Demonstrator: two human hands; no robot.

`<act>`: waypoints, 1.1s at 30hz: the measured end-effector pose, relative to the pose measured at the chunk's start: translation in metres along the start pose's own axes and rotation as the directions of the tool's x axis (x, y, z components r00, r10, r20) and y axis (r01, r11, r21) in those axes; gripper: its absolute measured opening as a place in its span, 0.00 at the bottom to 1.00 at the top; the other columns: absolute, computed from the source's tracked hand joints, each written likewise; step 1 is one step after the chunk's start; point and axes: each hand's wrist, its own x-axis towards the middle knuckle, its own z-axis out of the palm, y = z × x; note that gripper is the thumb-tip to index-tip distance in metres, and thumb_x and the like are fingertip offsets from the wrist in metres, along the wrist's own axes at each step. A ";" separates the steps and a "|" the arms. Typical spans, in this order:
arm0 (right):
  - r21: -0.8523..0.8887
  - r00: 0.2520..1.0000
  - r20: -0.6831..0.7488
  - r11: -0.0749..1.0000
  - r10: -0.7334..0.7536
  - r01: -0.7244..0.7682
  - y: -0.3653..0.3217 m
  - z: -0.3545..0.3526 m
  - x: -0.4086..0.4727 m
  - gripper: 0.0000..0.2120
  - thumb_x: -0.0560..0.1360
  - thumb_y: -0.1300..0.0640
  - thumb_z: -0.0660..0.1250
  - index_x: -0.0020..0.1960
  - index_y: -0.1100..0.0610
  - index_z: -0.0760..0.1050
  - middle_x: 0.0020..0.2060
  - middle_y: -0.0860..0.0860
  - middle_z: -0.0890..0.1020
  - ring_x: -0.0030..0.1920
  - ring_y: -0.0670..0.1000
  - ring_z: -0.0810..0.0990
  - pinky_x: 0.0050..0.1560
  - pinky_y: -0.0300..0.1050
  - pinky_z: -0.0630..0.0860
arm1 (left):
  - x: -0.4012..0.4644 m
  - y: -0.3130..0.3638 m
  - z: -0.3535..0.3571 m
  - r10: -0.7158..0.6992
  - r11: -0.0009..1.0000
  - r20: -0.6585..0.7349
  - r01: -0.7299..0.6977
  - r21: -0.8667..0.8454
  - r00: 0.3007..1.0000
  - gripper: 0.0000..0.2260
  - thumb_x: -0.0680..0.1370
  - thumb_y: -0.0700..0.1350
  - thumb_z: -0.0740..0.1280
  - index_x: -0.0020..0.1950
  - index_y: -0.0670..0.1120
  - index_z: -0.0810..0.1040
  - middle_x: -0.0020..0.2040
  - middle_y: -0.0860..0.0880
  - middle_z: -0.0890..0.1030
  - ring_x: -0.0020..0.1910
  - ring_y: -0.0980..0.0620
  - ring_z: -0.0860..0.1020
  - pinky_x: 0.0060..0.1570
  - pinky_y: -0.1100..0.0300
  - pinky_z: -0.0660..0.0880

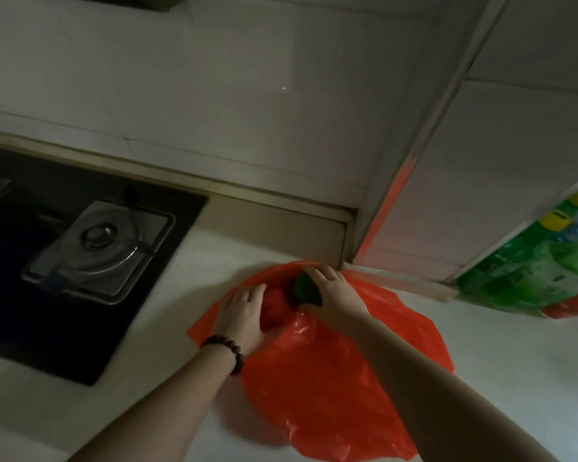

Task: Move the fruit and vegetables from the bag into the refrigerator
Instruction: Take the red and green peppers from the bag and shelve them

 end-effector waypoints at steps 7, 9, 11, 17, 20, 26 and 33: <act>0.030 1.000 0.028 0.999 -0.014 0.014 0.004 0.003 0.005 0.41 0.71 0.51 0.71 0.76 0.50 0.51 0.72 0.53 0.63 0.70 0.57 0.63 0.69 0.53 0.66 | 0.001 0.009 0.004 -0.106 0.987 0.048 0.111 -0.112 0.993 0.44 0.64 0.72 0.57 0.74 0.49 0.58 0.71 0.48 0.68 0.69 0.48 0.66 0.68 0.50 0.61; 0.052 1.000 0.027 0.999 -0.006 0.005 0.005 0.001 0.005 0.42 0.71 0.52 0.72 0.76 0.51 0.51 0.73 0.53 0.63 0.71 0.56 0.63 0.70 0.52 0.65 | 0.000 0.013 0.003 -0.119 0.978 0.027 0.121 -0.169 0.993 0.41 0.67 0.69 0.63 0.73 0.49 0.60 0.70 0.48 0.69 0.68 0.47 0.68 0.66 0.50 0.64; 0.077 1.000 0.021 0.997 -0.004 0.002 0.007 -0.002 0.003 0.42 0.70 0.51 0.72 0.76 0.51 0.52 0.72 0.53 0.64 0.70 0.56 0.64 0.69 0.50 0.66 | -0.003 0.013 0.001 -0.147 0.949 -0.004 0.140 -0.281 0.989 0.41 0.67 0.65 0.70 0.73 0.49 0.59 0.69 0.48 0.69 0.66 0.46 0.70 0.62 0.51 0.69; 0.152 0.999 -0.033 0.988 -0.006 0.011 0.005 -0.023 -0.008 0.42 0.69 0.44 0.72 0.76 0.52 0.55 0.70 0.53 0.67 0.68 0.56 0.67 0.66 0.51 0.69 | -0.015 0.016 -0.021 -0.177 0.857 -0.125 0.091 -0.507 0.976 0.43 0.63 0.64 0.74 0.72 0.52 0.60 0.67 0.51 0.70 0.63 0.50 0.72 0.58 0.52 0.73; 0.192 0.997 -0.074 0.981 0.000 0.014 0.000 -0.040 -0.015 0.41 0.69 0.43 0.72 0.75 0.53 0.56 0.69 0.54 0.68 0.66 0.56 0.69 0.64 0.49 0.70 | -0.017 0.020 -0.038 -0.183 0.838 -0.183 0.055 -0.543 0.966 0.43 0.61 0.67 0.73 0.70 0.55 0.61 0.65 0.53 0.71 0.60 0.50 0.74 0.56 0.53 0.74; 0.203 0.990 -0.142 0.979 0.013 0.016 -0.017 -0.067 -0.033 0.40 0.70 0.45 0.71 0.75 0.51 0.55 0.67 0.53 0.69 0.65 0.56 0.70 0.62 0.49 0.71 | -0.022 0.030 -0.077 -0.199 0.827 -0.341 -0.029 -0.561 0.919 0.40 0.61 0.66 0.74 0.69 0.56 0.63 0.62 0.49 0.73 0.58 0.49 0.74 0.55 0.52 0.74; 0.206 0.966 -0.255 0.974 -0.035 0.090 -0.061 -0.094 -0.049 0.41 0.69 0.45 0.73 0.75 0.52 0.57 0.69 0.53 0.68 0.66 0.56 0.69 0.63 0.48 0.70 | -0.049 0.028 -0.127 -0.188 0.765 -0.447 -0.156 -0.625 0.874 0.35 0.63 0.59 0.77 0.65 0.56 0.66 0.57 0.57 0.74 0.53 0.55 0.75 0.50 0.60 0.72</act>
